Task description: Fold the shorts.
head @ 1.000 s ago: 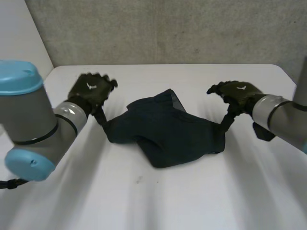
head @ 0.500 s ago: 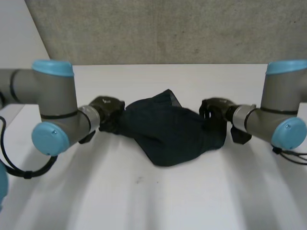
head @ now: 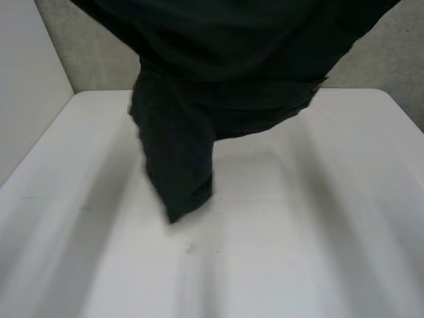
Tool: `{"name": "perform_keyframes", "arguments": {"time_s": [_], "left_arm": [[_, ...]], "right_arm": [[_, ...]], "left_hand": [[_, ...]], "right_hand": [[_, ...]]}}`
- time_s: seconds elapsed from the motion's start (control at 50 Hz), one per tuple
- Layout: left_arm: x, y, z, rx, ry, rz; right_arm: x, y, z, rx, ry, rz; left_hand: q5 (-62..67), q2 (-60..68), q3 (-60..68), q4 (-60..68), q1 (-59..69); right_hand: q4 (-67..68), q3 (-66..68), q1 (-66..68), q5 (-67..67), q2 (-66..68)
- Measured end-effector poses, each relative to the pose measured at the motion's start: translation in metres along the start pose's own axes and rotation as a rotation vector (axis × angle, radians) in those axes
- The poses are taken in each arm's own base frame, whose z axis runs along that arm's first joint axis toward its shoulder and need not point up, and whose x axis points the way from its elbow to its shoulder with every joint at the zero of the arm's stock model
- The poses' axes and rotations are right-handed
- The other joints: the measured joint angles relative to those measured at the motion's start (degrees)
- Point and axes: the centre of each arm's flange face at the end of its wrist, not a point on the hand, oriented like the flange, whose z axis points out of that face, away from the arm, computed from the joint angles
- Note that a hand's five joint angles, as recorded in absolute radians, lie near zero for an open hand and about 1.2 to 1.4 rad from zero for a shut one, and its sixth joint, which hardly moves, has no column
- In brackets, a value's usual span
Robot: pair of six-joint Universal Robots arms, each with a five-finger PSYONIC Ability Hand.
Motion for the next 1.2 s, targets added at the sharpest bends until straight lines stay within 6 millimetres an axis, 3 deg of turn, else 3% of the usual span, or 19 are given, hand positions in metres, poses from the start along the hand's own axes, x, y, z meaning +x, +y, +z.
{"name": "perform_keyframes", "arguments": {"time_s": [0.06,0.12,0.2,0.26,0.3,0.42,0.5,0.54,0.58,0.6,0.62,0.64,0.7,0.86,0.96,1.12,1.2], "left_arm": [[-0.002,-0.007,-0.006,0.015,-0.007,0.001],[-0.001,-0.004,-0.008,-0.001,-0.002,0.000],[0.007,0.020,-0.002,-0.077,0.021,-0.003],[0.017,0.056,0.010,-0.179,0.050,-0.006],[0.023,0.076,0.017,-0.233,0.062,-0.007],[0.049,0.187,0.058,-0.453,0.077,0.004],[0.058,0.245,0.089,-0.476,0.045,0.029],[0.062,0.269,0.106,-0.449,0.023,0.047],[0.066,0.283,0.119,-0.409,0.007,0.061],[0.070,0.290,0.127,-0.374,-0.003,0.069],[0.071,0.292,0.130,-0.351,-0.009,0.072],[0.074,0.293,0.133,-0.329,-0.013,0.074],[0.084,0.291,0.136,-0.278,-0.013,0.075],[0.091,0.261,0.107,-0.297,0.026,0.080],[0.083,0.248,0.057,-0.415,0.066,0.089],[0.082,0.250,-0.042,-0.624,0.152,0.093],[0.087,0.254,-0.079,-0.695,0.199,0.089]], "right_arm": [[0.001,-0.011,-0.005,0.013,0.010,-0.005],[0.001,-0.009,-0.004,-0.012,0.004,0.004],[-0.003,0.015,0.005,-0.091,-0.020,0.026],[-0.014,0.059,0.020,-0.208,-0.062,0.041],[-0.020,0.077,0.025,-0.252,-0.081,0.040],[-0.045,0.166,0.054,-0.397,-0.099,-0.040],[-0.049,0.220,0.078,-0.386,-0.026,-0.110],[-0.049,0.245,0.091,-0.352,0.034,-0.143],[-0.049,0.269,0.102,-0.307,0.102,-0.178],[-0.049,0.283,0.108,-0.279,0.140,-0.201],[-0.049,0.289,0.110,-0.266,0.157,-0.213],[-0.050,0.294,0.112,-0.255,0.169,-0.224],[-0.055,0.300,0.112,-0.246,0.169,-0.245],[-0.063,0.268,0.081,-0.350,0.057,-0.224],[-0.074,0.253,0.027,-0.546,-0.092,-0.170],[-0.095,0.258,-0.061,-0.793,-0.260,-0.084],[-0.101,0.264,-0.088,-0.811,-0.289,-0.062]], "left_hand": [[0.0,0.0,0.0,0.0,0.0],[0.0,0.0,0.0,0.0,0.0],[0.0,0.0,0.0,0.0,0.0],[0.0,0.0,0.0,0.0,0.0],[0.0,0.0,0.0,0.0,0.0],[0.0,0.0,0.0,0.0,0.0],[0.0,0.0,0.0,0.0,0.0],[-2.6,-5.6,-5.3,-5.8,-2.8],[-28.6,-32.1,-31.3,-32.4,-32.7],[-43.3,-46.9,-46.0,-47.4,-47.8],[-48.9,-53.0,-52.1,-53.5,-51.8],[-49.7,-54.3,-53.4,-54.4,-52.2],[-52.1,-57.2,-56.3,-57.1,-52.6],[-52.1,-57.3,-56.3,-57.1,-52.6],[-51.9,-56.7,-56.0,-56.8,-52.1],[-46.8,-50.8,-50.6,-50.9,-45.5],[-41.9,-45.9,-45.7,-46.2,-40.8]], "right_hand": [[0.0,0.0,0.0,0.2,0.0],[0.0,0.0,0.0,0.2,0.0],[0.0,0.0,0.0,0.2,0.0],[0.0,0.0,0.0,0.2,0.0],[0.0,0.0,0.0,0.2,0.0],[0.0,0.0,0.0,0.2,0.0],[0.3,0.0,0.0,0.2,0.0],[-0.1,-0.3,0.0,0.2,-0.2],[-17.9,-19.1,-16.2,-16.3,-19.0],[-34.1,-34.1,-32.0,-32.5,-35.7],[-38.6,-38.6,-35.6,-37.1,-39.1],[-50.3,-50.2,-42.4,-48.1,-50.7],[-54.8,-55.9,-44.3,-52.3,-54.7],[-54.8,-56.0,-44.3,-52.4,-54.7],[-54.8,-56.0,-44.3,-52.4,-54.7],[-54.8,-55.9,-44.3,-52.4,-54.7],[-50.1,-49.9,-40.4,-48.0,-49.2]]}}
